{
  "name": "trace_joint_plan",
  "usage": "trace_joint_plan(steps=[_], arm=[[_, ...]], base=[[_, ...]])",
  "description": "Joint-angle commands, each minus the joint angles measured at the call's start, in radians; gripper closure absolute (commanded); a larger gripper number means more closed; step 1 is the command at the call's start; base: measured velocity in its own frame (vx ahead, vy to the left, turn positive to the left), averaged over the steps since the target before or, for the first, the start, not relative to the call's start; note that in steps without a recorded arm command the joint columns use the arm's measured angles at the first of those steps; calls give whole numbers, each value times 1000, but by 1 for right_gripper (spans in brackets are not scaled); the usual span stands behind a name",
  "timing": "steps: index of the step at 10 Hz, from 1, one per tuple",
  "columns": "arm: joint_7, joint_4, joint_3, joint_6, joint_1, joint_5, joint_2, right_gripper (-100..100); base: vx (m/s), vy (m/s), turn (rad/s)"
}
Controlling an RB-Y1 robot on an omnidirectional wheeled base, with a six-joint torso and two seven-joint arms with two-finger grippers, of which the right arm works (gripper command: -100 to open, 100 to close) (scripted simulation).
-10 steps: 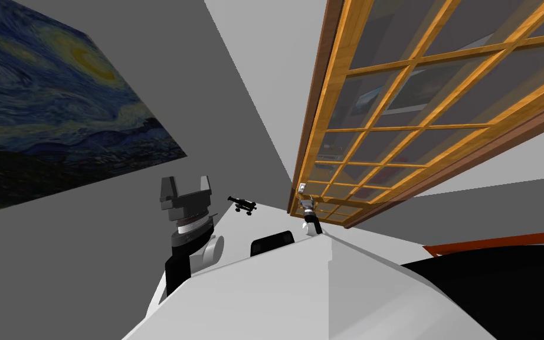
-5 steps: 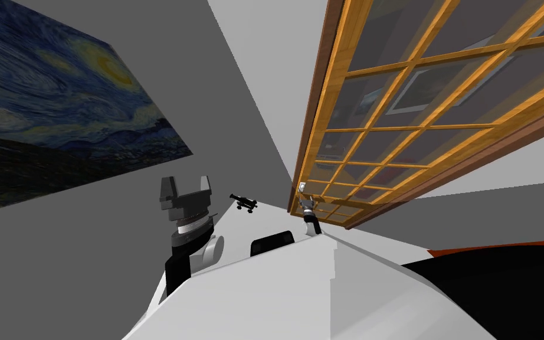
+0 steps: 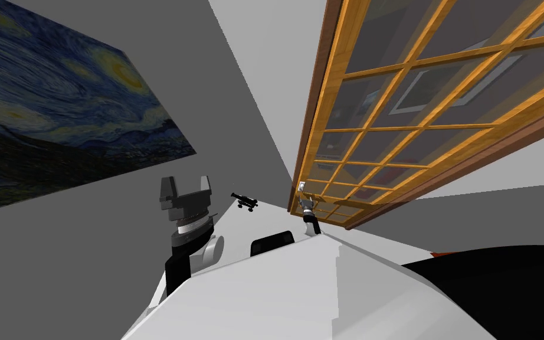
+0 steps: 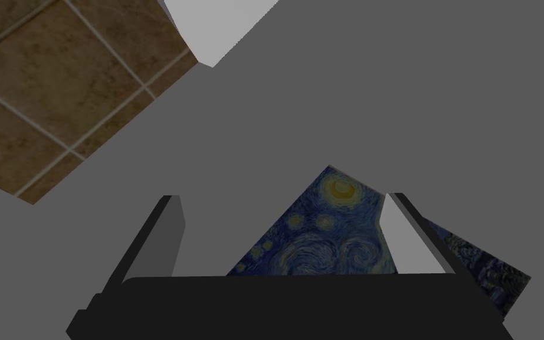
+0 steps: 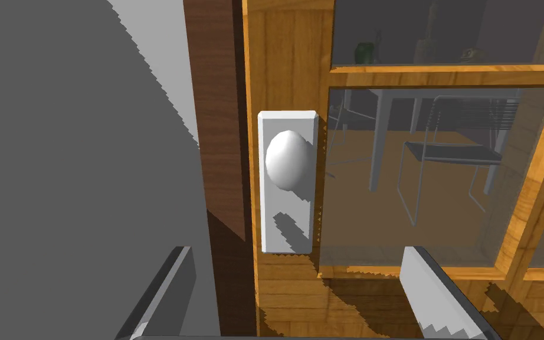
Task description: Pull the door open
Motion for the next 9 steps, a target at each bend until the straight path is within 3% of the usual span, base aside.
trace_joint_plan(steps=[1,2,9], arm=[[-31,10,-2,-6,10,-3,-26,-100],[-41,13,-2,-8,13,-3,-34,-100],[-171,54,-10,-31,54,-14,-141,-100]], base=[[127,24,65],[193,15,54],[174,-15,57]])
